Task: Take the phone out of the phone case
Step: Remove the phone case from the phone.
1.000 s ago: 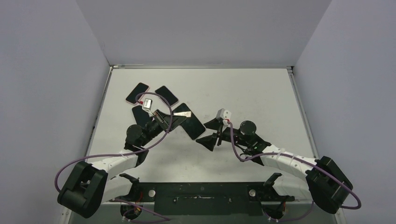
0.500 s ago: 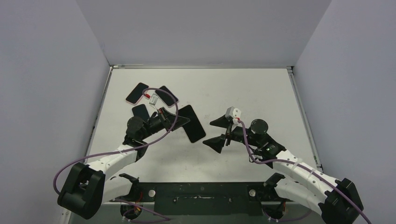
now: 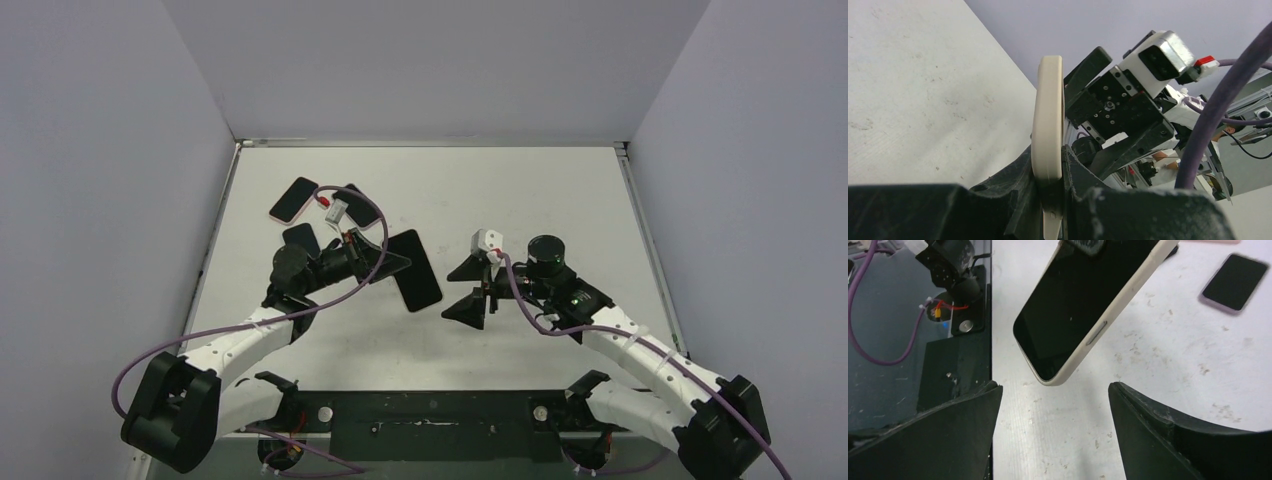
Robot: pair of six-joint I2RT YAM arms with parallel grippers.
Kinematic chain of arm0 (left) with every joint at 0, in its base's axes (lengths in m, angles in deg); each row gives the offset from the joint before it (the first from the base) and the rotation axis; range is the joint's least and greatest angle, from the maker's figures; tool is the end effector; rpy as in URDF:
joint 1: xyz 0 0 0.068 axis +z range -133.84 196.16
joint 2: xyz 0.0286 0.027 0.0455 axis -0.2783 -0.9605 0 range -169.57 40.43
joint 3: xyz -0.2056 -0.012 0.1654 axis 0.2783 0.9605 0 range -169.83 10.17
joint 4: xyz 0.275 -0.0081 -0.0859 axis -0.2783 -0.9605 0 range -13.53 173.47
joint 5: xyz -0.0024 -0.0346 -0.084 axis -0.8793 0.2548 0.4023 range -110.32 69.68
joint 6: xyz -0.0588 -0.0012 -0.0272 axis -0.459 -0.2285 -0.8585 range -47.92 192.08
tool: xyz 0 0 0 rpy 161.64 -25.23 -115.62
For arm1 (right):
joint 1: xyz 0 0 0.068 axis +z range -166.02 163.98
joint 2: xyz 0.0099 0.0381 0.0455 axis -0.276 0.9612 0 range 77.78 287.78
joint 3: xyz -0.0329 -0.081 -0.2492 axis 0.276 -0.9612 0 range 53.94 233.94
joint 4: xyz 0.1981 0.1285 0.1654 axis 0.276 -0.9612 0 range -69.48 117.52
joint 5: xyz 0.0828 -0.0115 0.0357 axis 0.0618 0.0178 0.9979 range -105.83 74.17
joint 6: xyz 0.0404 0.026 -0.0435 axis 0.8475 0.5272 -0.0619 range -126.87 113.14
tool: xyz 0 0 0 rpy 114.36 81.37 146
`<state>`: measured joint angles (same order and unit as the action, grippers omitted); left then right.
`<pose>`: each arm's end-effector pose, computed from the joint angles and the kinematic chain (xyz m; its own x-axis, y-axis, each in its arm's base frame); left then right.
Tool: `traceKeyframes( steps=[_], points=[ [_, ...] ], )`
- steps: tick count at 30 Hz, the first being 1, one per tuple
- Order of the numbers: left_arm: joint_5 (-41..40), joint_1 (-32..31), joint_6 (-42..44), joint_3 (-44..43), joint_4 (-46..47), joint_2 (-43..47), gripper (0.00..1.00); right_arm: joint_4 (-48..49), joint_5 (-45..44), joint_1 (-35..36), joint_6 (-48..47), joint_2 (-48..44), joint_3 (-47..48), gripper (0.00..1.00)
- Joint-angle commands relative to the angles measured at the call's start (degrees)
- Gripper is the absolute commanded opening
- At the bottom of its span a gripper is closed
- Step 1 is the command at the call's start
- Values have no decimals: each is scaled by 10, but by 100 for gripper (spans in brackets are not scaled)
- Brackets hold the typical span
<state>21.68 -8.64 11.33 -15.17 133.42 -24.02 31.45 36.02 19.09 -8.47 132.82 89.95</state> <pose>0.2305 -0.1438 0.2388 -0.7090 -0.3867 -0.5897 0.5928 0.1260 -0.7954 0.1845 0.1785 0.2627 -0.1858 -0.1518 -0.9708 -0.9819 0.0644 0.1779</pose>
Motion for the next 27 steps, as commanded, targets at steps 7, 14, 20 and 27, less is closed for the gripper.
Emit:
traceKeyframes(
  steps=[7, 14, 20, 27],
  points=[
    [20, -3, 0, -39, 55, 9, 0, 21, 95, -21, -21, 64, 38, 71],
    [22, -3, 0, -48, 68, -6, 0, 49, 134, -38, -9, 91, 48, 64],
    [20, -2, 2, -53, 69, -11, 0, 61, 153, -39, -6, 113, 57, 60],
    [17, 0, 4, -57, 74, -21, 0, 79, 164, -43, 2, 128, 64, 52]
  ],
)
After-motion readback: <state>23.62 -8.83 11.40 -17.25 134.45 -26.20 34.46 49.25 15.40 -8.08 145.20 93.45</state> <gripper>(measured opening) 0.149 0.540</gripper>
